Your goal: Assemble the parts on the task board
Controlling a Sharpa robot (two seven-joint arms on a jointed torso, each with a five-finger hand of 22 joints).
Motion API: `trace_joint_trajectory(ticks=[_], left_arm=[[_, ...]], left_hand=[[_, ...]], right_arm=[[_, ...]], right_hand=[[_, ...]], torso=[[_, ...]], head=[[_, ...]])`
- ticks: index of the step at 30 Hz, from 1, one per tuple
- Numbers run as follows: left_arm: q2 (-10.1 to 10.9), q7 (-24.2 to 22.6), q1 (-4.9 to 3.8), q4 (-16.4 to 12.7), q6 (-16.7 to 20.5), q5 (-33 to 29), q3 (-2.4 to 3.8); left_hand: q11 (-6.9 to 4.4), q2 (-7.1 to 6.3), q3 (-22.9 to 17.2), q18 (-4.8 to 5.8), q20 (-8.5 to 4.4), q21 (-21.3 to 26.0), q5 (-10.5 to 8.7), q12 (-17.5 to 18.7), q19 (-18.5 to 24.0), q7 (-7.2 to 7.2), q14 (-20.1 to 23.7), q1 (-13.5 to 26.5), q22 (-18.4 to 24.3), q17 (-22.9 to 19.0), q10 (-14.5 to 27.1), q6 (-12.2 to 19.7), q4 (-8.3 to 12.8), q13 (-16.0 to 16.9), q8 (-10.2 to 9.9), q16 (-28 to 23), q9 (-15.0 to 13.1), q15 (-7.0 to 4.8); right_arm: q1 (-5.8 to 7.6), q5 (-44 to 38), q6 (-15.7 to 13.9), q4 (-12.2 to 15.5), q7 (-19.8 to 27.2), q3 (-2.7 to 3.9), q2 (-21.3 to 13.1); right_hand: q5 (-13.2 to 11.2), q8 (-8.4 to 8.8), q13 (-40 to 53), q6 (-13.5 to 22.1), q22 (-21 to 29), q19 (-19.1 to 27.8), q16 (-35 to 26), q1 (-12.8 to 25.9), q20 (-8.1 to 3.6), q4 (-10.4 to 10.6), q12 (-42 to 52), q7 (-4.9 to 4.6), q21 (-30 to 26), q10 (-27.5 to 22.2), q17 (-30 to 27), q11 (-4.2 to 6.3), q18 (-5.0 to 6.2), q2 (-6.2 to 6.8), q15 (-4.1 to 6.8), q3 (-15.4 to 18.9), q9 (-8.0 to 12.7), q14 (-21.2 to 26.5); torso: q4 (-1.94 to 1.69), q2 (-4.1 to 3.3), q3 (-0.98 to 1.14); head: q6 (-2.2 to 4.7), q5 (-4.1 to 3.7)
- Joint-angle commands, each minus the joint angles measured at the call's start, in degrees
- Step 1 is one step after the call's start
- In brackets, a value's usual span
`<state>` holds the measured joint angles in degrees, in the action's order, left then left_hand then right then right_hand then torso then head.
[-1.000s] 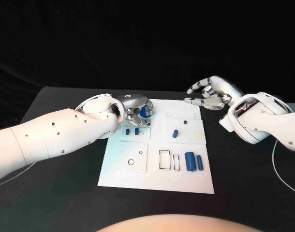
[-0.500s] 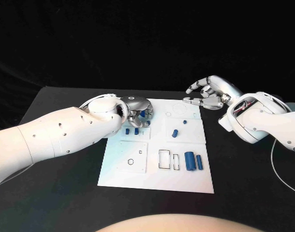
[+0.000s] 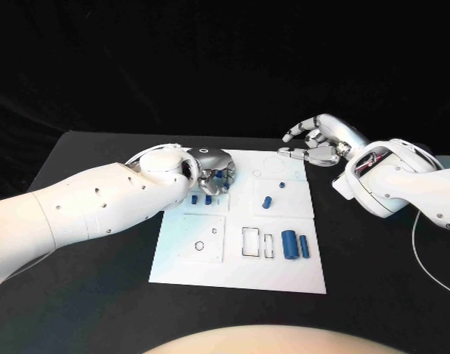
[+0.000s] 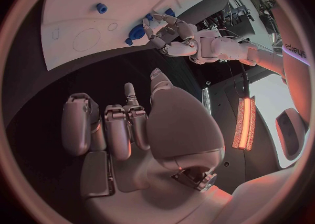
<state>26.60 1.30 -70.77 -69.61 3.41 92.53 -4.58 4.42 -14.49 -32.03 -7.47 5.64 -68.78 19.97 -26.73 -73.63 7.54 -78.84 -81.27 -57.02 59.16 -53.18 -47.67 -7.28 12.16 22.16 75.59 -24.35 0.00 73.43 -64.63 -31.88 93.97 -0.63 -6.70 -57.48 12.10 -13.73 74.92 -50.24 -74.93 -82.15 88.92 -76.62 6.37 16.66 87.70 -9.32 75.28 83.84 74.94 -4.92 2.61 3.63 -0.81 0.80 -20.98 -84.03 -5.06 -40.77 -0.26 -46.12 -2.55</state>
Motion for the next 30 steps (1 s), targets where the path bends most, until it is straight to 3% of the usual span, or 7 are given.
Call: trace_joint_trajectory(ticks=[1, 23, 30], left_arm=[[-0.3, -0.5, 0.14, 0.0, -1.2, 0.5, -0.02], [-1.2, 0.9, 0.57, 1.9, -4.1, 1.3, -0.05], [-1.3, 0.5, 0.6, 2.0, -3.4, 1.5, -0.09]], left_hand=[[-0.08, 0.54, -0.3, 0.65, -0.06, -0.6, -0.36, 0.3, -0.6, -0.04, -0.4, -0.4, -0.6, 0.2, -0.7, -0.7, 0.2, -0.3, -0.2, 0.5, 0.1, -0.09], [0.05, 1.81, -2.8, 1.03, 0.04, -2.4, -2.34, 2.5, -1.3, 0.31, -1.2, -1.4, -2.8, -0.1, -2.5, -1.6, 3.2, -2.0, -1.9, 1.4, 1.6, 0.09], [0.09, 2.23, -3.3, 1.19, 0.28, -3.1, -2.72, 2.5, -1.6, 0.52, -1.5, -1.2, -3.7, -0.1, -4.0, -2.8, 3.9, -2.1, -1.8, 1.7, 1.7, 0.18]], right_arm=[[-0.06, -0.2, 0.5, 0.0, 0.2, 0.0, 0.1], [-0.13, -0.3, 0.6, 0.0, 0.0, 0.0, 0.1], [-0.13, -0.3, 0.6, 0.1, 0.1, 0.0, 0.1]], right_hand=[[0.3, -0.24, 12.4, 0.1, -4.2, 0.2, -0.2, 0.5, -0.02, -0.1, -0.3, 0.12, -0.2, 3.5, 10.7, 0.4, 1.05, -0.26, 0.45, 0.3, -0.1, -5.0], [0.3, -0.24, 12.4, 0.1, -4.2, 0.2, -0.2, 0.5, -0.02, -0.1, -0.3, 0.12, -0.2, 3.5, 10.7, 0.4, 1.05, -0.26, 0.45, 0.3, -0.1, -5.0], [0.4, -0.33, 12.4, 0.0, -4.2, 0.2, -0.2, 0.6, -0.03, 0.0, -0.3, 0.15, -0.2, 3.6, 10.7, 0.42, 1.06, -0.42, 0.46, 0.3, -0.1, -5.0]], torso=[[-0.01, 0.0, 0.0], [-0.02, 0.05, -0.03], [-0.03, 0.07, -0.03]], head=[[-0.11, -0.01], [-0.42, -0.31], [-0.54, -0.32]])
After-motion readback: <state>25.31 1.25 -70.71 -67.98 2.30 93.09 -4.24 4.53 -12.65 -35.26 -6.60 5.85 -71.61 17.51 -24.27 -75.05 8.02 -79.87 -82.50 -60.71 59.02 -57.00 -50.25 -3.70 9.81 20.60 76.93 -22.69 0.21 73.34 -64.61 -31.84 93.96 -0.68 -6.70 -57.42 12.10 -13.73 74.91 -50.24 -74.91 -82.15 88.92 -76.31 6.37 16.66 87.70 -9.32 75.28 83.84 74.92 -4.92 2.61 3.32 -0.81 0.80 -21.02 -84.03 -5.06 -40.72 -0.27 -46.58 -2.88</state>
